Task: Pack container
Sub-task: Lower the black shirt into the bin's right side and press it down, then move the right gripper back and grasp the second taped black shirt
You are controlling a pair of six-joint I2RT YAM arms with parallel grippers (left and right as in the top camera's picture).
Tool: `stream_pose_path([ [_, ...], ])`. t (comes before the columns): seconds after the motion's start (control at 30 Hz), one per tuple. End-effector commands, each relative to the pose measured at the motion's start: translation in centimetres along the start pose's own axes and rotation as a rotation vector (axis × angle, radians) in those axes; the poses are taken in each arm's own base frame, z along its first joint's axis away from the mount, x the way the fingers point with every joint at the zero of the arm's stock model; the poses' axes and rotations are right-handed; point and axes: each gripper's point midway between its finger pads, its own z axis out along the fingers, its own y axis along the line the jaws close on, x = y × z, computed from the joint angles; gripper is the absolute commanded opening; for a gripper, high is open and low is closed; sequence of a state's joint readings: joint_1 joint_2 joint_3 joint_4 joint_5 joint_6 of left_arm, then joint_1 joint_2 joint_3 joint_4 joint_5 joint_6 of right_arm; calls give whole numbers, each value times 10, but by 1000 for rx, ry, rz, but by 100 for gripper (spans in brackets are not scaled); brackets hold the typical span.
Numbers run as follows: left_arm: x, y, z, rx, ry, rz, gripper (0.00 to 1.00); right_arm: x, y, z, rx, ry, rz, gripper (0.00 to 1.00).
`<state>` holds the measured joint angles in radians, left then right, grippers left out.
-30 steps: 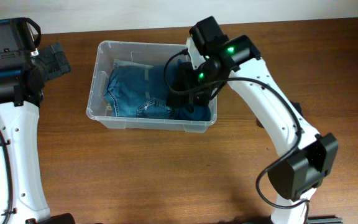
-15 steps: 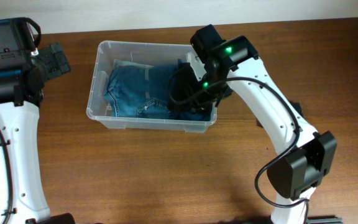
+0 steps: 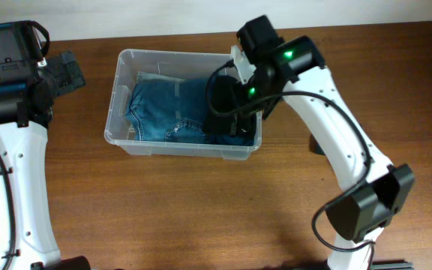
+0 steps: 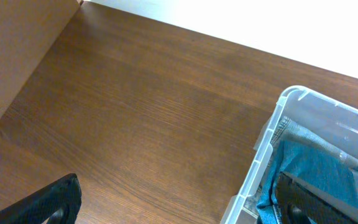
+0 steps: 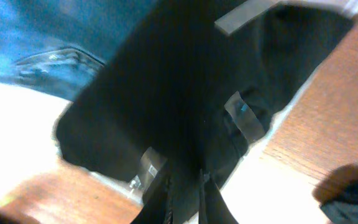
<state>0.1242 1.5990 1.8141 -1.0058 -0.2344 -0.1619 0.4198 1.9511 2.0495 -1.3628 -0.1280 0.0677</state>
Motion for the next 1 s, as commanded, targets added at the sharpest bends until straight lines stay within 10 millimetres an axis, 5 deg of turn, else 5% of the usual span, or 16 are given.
stream_pose_path([
  [0.0, 0, -2, 8, 6, 13, -9, 99, 25, -6, 56, 6, 132, 30, 8],
  [0.23, 4, -4, 18, 2, 36, -4, 99, 56, -12, 116, -14, 201, 51, 8],
  [0.4, 4, -4, 19, 2, 37, -3, 99, 48, -11, 113, -16, 173, 47, 8],
  [0.53, 4, -4, 19, 2, 38, -3, 99, 23, -7, 92, -22, 102, 32, 9],
  [0.63, 4, -4, 19, 2, 38, -3, 99, 0, -2, 64, -24, 37, 17, 21],
  [0.83, 1, -4, 20, 2, 27, -5, 99, -37, -8, -12, 34, -106, 14, 61],
  [0.97, -1, -4, 20, 1, 16, -8, 99, -33, -32, -48, 56, -119, 76, 79],
])
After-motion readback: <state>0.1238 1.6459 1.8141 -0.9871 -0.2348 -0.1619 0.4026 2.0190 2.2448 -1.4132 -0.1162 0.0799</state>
